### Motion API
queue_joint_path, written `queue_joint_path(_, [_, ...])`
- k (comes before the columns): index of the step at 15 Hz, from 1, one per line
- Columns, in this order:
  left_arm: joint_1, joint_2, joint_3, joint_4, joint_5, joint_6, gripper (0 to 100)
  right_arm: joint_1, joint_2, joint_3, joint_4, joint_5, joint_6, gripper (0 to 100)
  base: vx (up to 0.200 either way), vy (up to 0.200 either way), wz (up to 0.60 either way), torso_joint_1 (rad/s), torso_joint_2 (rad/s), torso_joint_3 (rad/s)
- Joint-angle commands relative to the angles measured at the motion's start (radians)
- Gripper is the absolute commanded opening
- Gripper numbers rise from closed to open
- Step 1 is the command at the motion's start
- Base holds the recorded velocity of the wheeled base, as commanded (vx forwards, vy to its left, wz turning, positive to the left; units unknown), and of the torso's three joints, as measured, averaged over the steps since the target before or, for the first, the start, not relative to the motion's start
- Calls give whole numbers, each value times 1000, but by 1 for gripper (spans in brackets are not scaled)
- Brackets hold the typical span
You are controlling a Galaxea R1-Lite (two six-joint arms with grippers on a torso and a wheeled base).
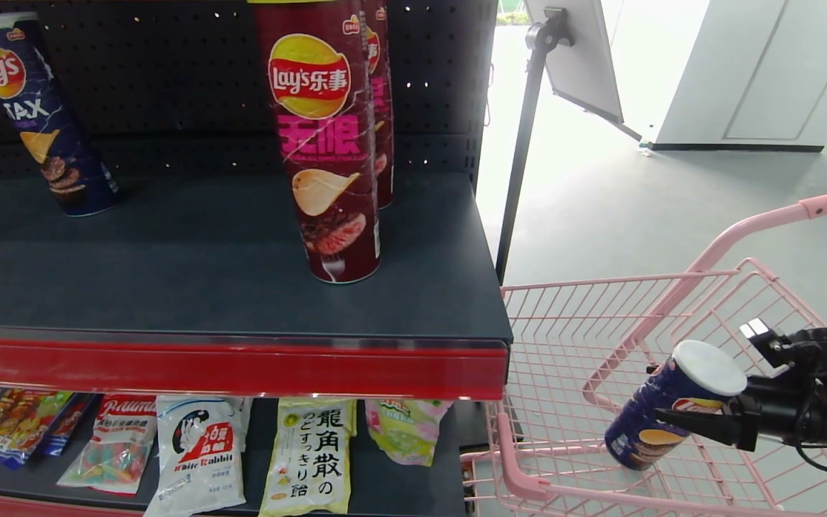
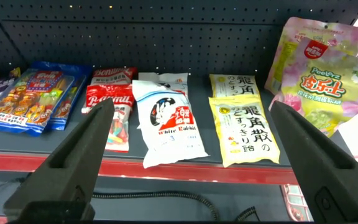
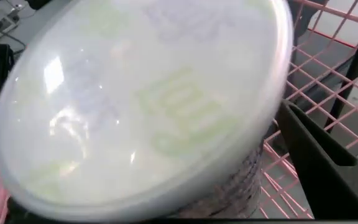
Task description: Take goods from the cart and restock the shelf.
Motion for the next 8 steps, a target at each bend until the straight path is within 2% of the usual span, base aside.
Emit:
queue_joint_path(1, [0, 1, 0, -1, 0, 0, 100, 27, 35, -17, 0, -2, 1, 100, 0, 0, 0, 0, 0, 0])
queue_joint_path(3, [0, 1, 1, 1, 0, 0, 100, 50, 35, -17, 0, 0, 3, 100, 0, 0, 0, 0, 0, 0])
queue_joint_path(4, [0, 1, 0, -1, 0, 0, 100, 60, 35, -18, 0, 1, 4, 0, 0, 0, 0, 0, 0, 0])
queue_joint_path(8, [0, 1, 0, 1, 0, 0, 100, 81, 21, -24, -1, 1, 12, 0, 0, 0, 0, 0, 0, 0])
